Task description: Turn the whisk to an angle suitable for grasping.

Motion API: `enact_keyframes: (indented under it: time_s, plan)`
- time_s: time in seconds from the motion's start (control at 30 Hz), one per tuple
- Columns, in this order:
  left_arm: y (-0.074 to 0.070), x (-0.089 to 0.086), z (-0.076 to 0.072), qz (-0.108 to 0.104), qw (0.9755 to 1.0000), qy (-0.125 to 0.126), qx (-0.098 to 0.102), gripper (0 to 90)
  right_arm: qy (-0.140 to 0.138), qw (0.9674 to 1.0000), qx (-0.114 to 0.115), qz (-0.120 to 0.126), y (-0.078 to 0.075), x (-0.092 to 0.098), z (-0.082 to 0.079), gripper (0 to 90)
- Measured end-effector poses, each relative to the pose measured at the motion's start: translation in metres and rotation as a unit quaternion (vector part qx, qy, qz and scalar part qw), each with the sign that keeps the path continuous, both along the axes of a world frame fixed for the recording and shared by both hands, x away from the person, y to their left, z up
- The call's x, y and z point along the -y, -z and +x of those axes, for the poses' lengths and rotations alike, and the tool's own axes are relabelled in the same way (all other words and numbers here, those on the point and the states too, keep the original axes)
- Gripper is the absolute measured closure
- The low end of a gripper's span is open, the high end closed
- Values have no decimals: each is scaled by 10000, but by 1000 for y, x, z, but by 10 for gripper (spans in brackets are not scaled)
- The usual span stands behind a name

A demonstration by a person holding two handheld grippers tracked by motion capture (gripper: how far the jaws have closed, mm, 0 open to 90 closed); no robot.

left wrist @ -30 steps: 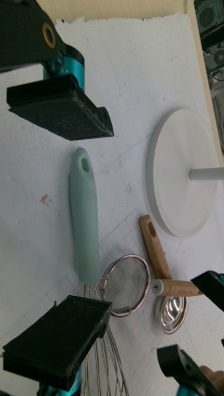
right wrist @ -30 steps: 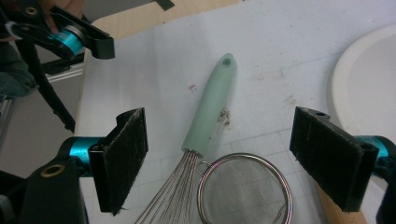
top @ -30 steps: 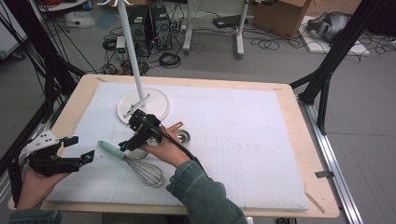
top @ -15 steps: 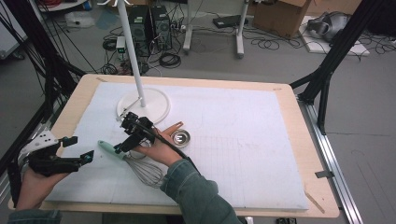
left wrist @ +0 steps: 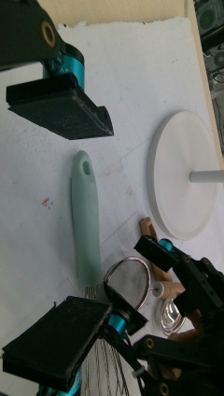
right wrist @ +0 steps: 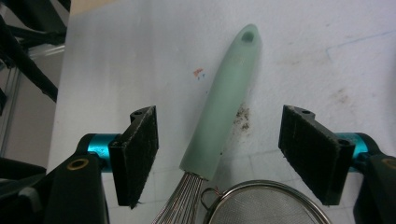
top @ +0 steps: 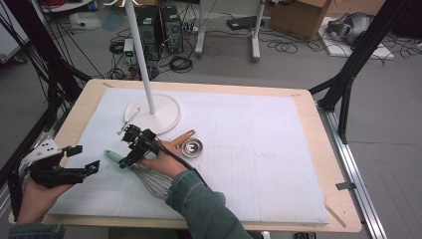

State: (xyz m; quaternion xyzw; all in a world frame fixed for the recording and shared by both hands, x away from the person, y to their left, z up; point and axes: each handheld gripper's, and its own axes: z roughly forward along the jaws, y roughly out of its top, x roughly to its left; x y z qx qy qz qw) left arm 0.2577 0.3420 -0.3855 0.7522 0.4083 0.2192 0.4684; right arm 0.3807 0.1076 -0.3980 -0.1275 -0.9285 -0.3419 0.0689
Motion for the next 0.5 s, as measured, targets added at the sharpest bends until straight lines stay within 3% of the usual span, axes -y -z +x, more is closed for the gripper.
enact_keyframes:
  time_s: [0.5]
  plan:
    - [-1, -1, 0, 4, 10000, -12, 16, 139, -97, 9984, -130, -539, 15, -14, -2, 406]
